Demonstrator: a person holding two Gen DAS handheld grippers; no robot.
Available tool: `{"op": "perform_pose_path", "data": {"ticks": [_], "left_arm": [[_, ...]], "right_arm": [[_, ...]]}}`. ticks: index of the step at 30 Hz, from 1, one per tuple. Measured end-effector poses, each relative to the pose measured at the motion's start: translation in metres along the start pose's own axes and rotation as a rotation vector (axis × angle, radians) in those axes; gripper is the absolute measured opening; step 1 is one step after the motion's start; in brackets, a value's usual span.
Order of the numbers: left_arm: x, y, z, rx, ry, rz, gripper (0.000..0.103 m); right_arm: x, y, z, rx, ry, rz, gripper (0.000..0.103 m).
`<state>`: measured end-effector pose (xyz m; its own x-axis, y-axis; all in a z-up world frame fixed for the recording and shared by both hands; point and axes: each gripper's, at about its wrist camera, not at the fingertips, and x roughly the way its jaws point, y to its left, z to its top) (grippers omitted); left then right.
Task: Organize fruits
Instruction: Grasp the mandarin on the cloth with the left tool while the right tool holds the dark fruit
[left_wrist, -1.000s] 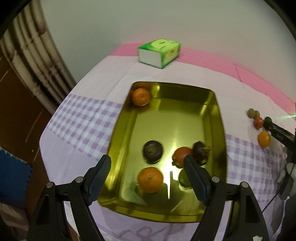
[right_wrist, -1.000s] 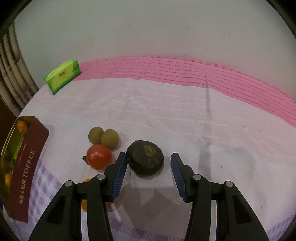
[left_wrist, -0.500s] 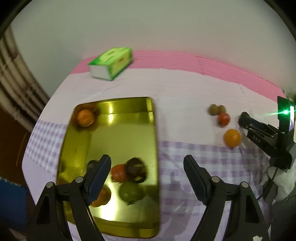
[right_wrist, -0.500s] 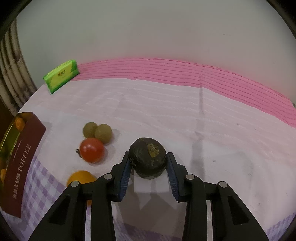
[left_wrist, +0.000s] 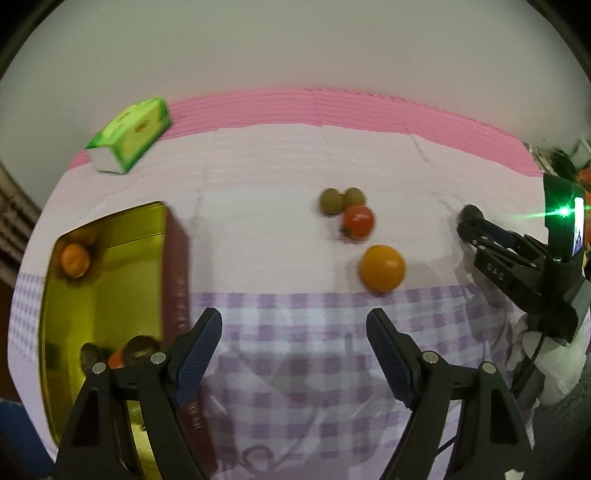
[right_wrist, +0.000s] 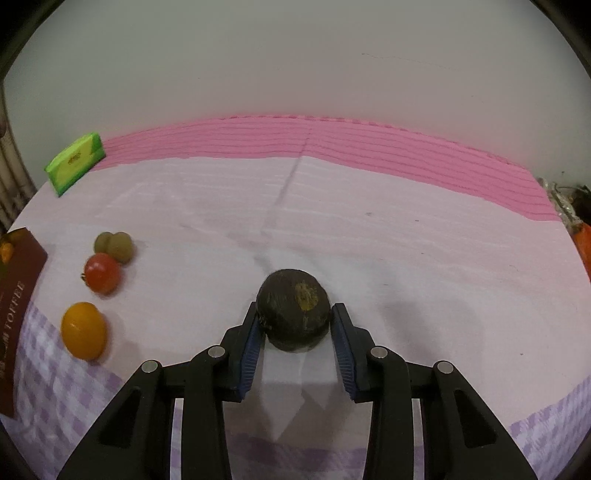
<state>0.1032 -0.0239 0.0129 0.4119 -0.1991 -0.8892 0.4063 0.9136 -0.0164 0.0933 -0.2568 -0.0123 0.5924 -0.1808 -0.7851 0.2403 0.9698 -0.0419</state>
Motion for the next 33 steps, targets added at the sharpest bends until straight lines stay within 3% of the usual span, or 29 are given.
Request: {"op": "perform_pose_path", "data": {"ticks": [5, 10, 18, 33], "left_arm": [[0.013, -0.019, 0.009, 0.002, 0.021, -0.058, 0.076], [0.021, -0.033, 0.019, -0.006, 0.016, -0.101, 0.067], [0.040, -0.050, 0.030, -0.004, 0.035, -0.123, 0.053], [0.066, -0.044, 0.032, -0.068, 0.089, -0.144, 0.043]], "right_arm": [[0.002, 0.003, 0.002, 0.001, 0.000, -0.002, 0.038], [0.000, 0.002, 0.000, 0.001, -0.001, 0.000, 0.039], [-0.003, -0.004, -0.004, 0.003, -0.002, 0.003, 0.040], [-0.004, -0.004, -0.005, 0.002, -0.002, 0.009, 0.042]]}}
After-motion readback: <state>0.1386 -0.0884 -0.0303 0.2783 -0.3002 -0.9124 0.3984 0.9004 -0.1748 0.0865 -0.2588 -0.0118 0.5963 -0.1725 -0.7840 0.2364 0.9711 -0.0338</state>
